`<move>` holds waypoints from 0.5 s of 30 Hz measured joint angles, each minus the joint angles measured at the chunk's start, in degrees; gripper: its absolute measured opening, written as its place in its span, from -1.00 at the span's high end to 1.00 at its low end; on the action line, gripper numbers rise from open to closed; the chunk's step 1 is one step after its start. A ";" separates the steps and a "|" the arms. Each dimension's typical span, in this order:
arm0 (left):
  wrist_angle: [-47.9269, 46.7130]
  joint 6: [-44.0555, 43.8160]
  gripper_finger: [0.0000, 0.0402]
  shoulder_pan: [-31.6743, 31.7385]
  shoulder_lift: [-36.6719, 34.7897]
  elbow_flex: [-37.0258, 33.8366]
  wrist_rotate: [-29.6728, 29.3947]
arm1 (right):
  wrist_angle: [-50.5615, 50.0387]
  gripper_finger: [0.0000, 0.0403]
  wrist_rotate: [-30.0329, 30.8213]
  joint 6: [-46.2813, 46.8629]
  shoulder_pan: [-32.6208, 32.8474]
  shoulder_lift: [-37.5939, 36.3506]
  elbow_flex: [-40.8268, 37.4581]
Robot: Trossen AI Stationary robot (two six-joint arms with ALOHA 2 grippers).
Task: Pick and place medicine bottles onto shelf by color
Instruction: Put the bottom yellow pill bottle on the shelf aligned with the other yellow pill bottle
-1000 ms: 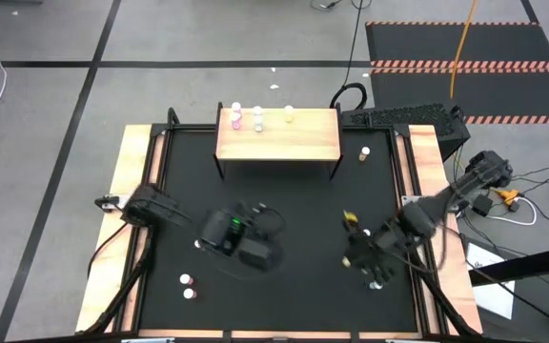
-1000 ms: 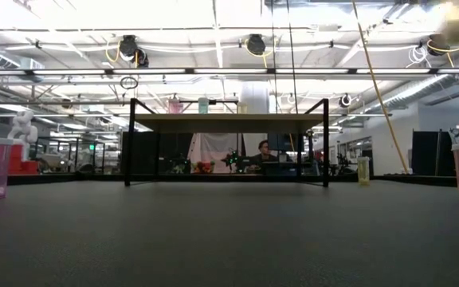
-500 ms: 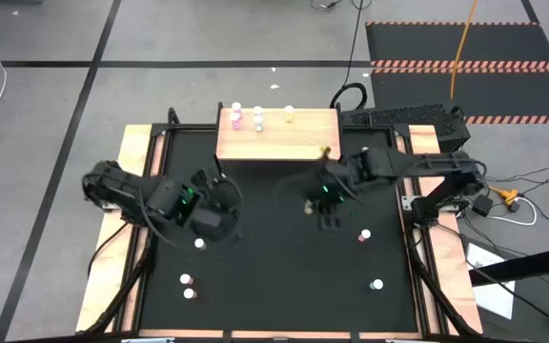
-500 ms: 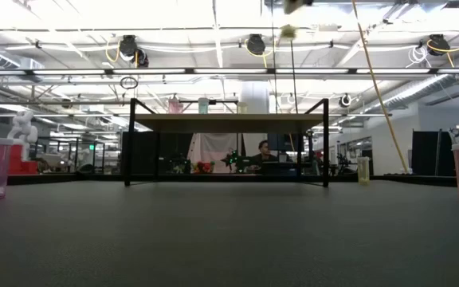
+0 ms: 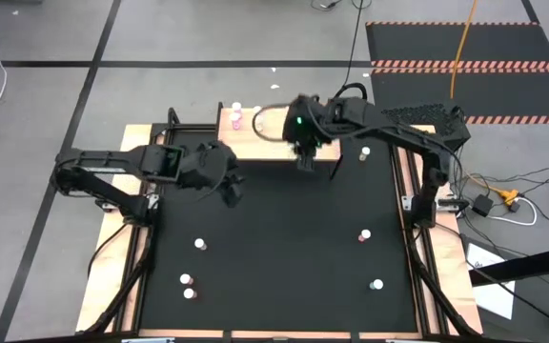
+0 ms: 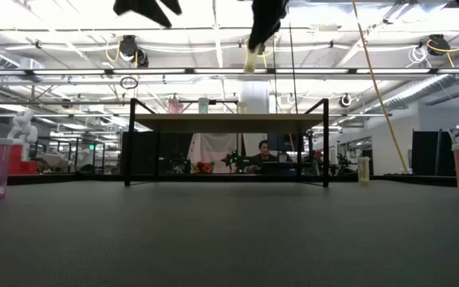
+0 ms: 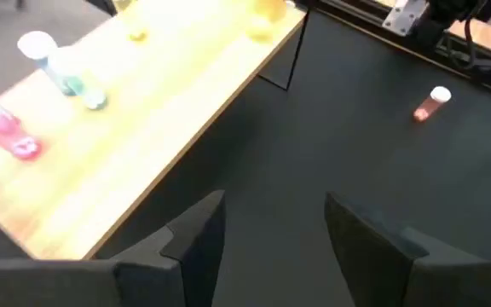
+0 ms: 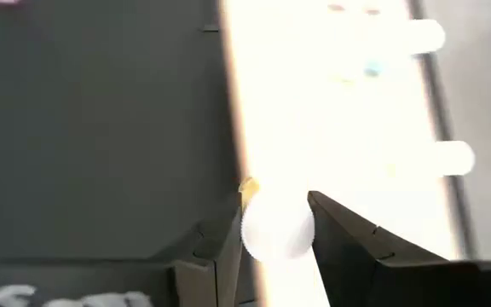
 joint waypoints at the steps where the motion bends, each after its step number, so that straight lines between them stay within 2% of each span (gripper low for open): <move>1: -0.03 0.49 -0.01 1.31 0.08 -0.52 1.37 | 1.10 0.41 0.56 -1.51 -1.27 0.42 0.11; 8: -1.11 4.32 -0.01 10.16 0.99 -2.52 6.18 | 9.45 0.41 0.51 -8.24 -9.24 2.55 0.14; 15: -0.71 12.25 -0.01 18.93 0.78 -2.35 10.45 | 10.10 0.41 -1.87 -8.71 -11.49 4.94 0.14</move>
